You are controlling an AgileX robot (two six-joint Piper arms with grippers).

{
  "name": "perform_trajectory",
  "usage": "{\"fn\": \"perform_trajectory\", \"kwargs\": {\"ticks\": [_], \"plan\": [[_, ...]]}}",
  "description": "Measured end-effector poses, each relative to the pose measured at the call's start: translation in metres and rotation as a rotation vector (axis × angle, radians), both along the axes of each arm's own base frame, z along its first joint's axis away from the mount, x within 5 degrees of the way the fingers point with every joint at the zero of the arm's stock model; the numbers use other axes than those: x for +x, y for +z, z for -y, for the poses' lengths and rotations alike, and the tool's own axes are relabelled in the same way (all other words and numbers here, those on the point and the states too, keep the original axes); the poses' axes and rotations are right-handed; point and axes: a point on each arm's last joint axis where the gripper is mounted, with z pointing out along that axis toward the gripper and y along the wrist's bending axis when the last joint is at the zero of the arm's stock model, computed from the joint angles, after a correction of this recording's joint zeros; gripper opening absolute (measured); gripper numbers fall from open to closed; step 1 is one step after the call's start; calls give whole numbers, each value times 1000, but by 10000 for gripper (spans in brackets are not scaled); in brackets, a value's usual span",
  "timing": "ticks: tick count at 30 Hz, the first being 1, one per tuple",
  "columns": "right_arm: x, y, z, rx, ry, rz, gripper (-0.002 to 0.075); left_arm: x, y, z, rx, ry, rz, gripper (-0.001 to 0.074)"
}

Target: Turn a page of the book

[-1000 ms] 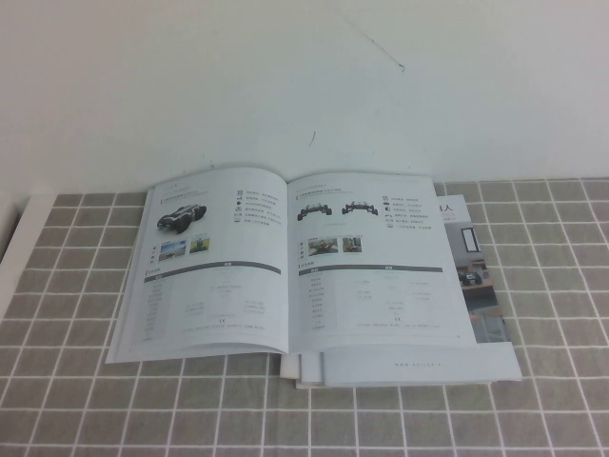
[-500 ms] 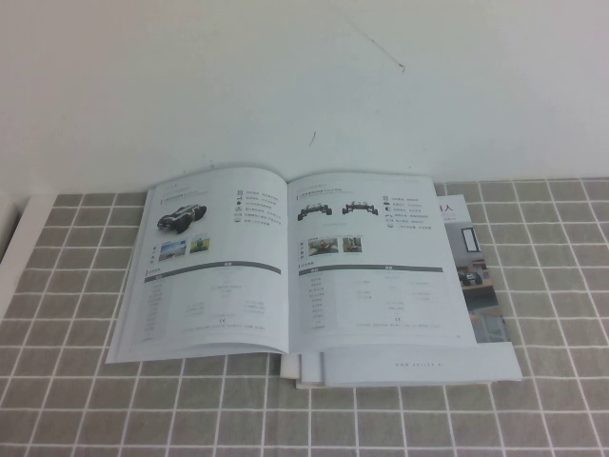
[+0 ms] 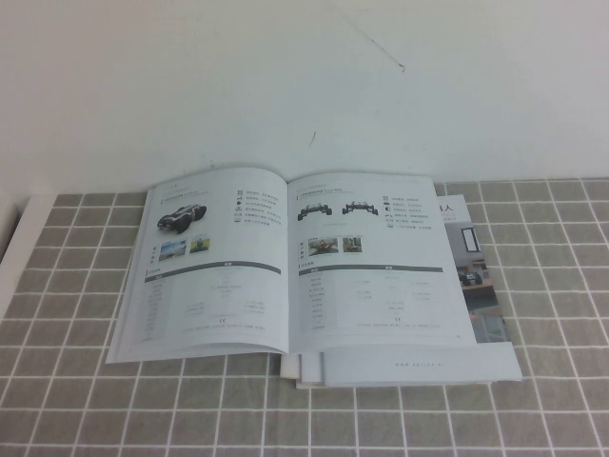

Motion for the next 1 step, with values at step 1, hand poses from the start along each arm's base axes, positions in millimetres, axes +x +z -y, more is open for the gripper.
{"fn": "perform_trajectory", "kwargs": {"ticks": [1], "plan": [[0,0,0,0,0,0,-1,0,0,0,0,0,0,-2]]}}
